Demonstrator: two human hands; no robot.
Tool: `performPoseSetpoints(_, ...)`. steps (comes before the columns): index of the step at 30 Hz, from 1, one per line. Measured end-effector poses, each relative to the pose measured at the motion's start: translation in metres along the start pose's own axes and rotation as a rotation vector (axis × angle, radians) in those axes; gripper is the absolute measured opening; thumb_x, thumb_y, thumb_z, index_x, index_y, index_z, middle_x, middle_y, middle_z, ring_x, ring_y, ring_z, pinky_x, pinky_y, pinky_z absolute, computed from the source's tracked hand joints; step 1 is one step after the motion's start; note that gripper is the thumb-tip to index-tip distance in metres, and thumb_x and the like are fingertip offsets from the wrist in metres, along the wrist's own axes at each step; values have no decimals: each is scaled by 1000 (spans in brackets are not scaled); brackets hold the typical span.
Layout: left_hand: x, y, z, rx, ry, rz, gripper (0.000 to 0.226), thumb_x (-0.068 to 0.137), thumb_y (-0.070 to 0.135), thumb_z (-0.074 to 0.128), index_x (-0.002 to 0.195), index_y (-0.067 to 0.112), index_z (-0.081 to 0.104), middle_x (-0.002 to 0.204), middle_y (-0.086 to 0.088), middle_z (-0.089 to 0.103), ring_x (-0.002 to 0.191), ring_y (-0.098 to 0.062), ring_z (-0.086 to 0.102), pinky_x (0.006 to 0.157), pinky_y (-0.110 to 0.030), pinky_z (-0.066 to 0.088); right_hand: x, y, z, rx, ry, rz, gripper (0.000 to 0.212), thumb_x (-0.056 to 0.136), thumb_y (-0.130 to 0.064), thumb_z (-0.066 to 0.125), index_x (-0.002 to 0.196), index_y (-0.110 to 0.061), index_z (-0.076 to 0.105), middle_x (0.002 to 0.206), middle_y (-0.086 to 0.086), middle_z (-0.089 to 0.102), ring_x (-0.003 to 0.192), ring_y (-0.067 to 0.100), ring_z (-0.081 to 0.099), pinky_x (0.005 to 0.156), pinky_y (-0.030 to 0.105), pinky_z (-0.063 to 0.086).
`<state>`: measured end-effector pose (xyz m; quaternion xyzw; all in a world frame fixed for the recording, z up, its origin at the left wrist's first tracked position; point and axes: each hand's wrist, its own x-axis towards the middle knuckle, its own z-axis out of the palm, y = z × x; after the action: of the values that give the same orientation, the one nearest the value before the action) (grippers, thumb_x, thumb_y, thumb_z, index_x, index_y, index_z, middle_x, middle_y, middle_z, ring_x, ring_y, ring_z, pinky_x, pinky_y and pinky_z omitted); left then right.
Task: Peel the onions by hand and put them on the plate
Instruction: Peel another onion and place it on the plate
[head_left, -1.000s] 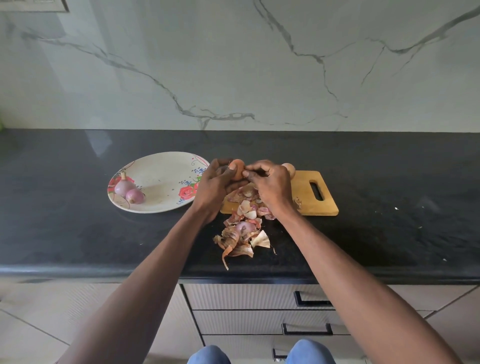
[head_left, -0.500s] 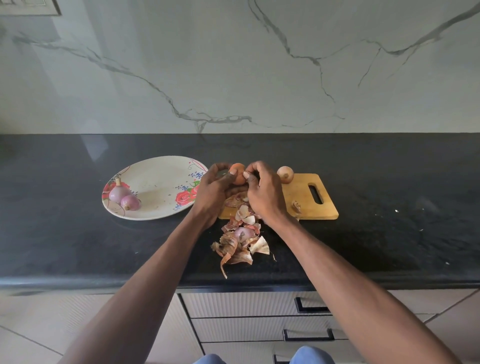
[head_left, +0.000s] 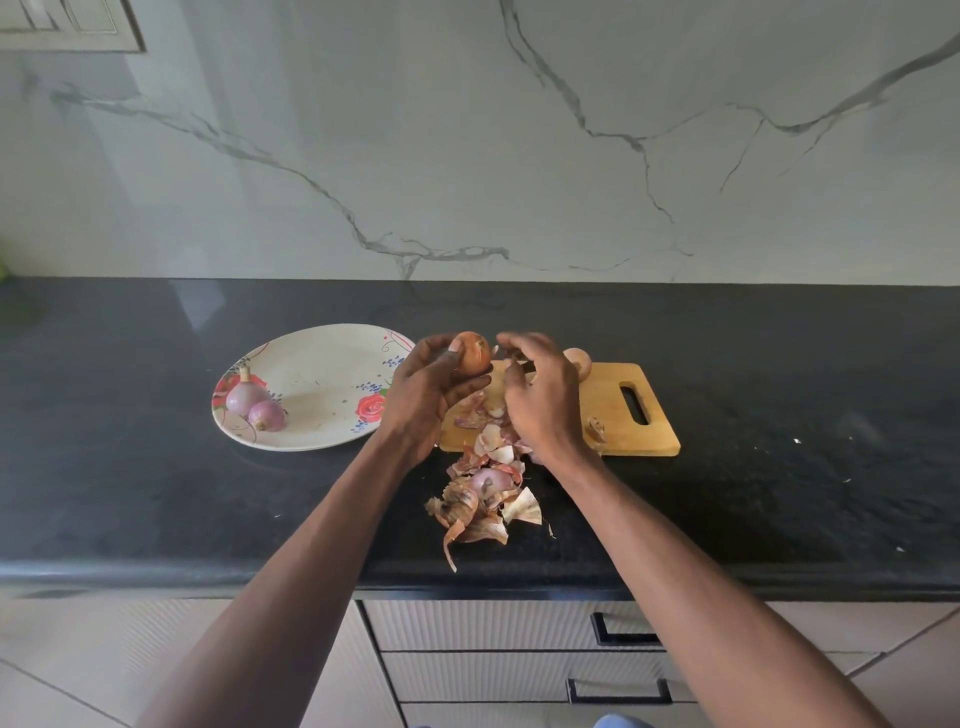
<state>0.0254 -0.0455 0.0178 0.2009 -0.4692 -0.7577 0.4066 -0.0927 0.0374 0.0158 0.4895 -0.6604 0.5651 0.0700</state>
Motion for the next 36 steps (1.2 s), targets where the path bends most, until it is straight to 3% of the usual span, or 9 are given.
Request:
performPoseSetpoints(3, -1, -1, -3, 54, 3, 44, 24, 95, 22, 64, 112, 6, 62, 101, -13, 71, 87, -23, 70, 76, -34, 59, 0, -3, 0, 61, -9, -37, 29, 86, -13, 75, 114, -6, 71, 109, 1, 68, 99, 4, 60, 86, 12, 50)
performPoseSetpoints(7, 1, -2, -6, -25, 3, 10, 38, 82, 14, 72, 115, 1, 59, 99, -20, 69, 79, -25, 70, 80, -35, 61, 0, -1, 2, 73, -20, -17, 29, 84, -12, 77, 112, -6, 73, 105, -1, 68, 95, 5, 60, 82, 9, 48)
performPoseSetpoints(10, 1, -2, -5, -30, -44, -7, 41, 86, 3, 67, 126, 5, 57, 104, -20, 72, 89, -30, 72, 89, -41, 60, 1, 0, 1, 74, -15, -11, 20, 82, -8, 77, 102, -6, 76, 99, -3, 66, 90, 5, 60, 79, 6, 46)
performPoseSetpoints(13, -1, -2, -4, 17, -65, -7, 48, 79, 6, 69, 126, 4, 60, 115, -18, 70, 103, -32, 71, 97, -44, 57, 1, 0, 2, 77, -22, -13, 10, 83, -3, 76, 93, -6, 75, 94, -1, 67, 86, 8, 61, 76, 10, 48)
performPoseSetpoints(16, -1, -4, -5, 84, -59, 7, 37, 86, 3, 69, 123, 4, 64, 117, -18, 70, 107, -34, 69, 98, -46, 55, -1, 2, 3, 20, -42, -47, 7, 87, 0, 69, 93, -4, 70, 94, 4, 65, 84, 9, 58, 71, 7, 44)
performPoseSetpoints(22, -3, -6, -5, 184, -41, 21, 28, 94, 1, 64, 122, 6, 64, 118, -19, 69, 103, -31, 71, 93, -43, 56, -9, 7, 15, -206, -69, -188, 6, 93, 5, 55, 96, 1, 55, 92, 15, 56, 82, 23, 53, 64, 25, 39)
performPoseSetpoints(27, -4, -5, 0, 181, -17, 35, 25, 98, 3, 59, 123, 6, 61, 115, -15, 71, 99, -27, 73, 89, -39, 59, -8, 8, 15, -209, -56, -232, 7, 92, 8, 54, 94, 1, 53, 87, 15, 54, 76, 23, 50, 61, 25, 35)
performPoseSetpoints(34, -1, -5, -1, 115, 53, 35, 25, 98, 1, 59, 123, 1, 56, 116, -19, 69, 97, -29, 72, 93, -43, 58, -9, 7, 16, -161, -82, -244, 13, 90, 12, 52, 90, -1, 51, 85, 8, 48, 74, 21, 48, 59, 24, 38)
performPoseSetpoints(36, -1, -5, -1, 79, 67, 26, 25, 97, -3, 58, 122, 0, 54, 111, -18, 69, 95, -29, 73, 91, -41, 60, -9, 7, 15, -143, -73, -231, 15, 89, 12, 52, 91, -2, 51, 85, 5, 48, 75, 19, 48, 60, 19, 37)
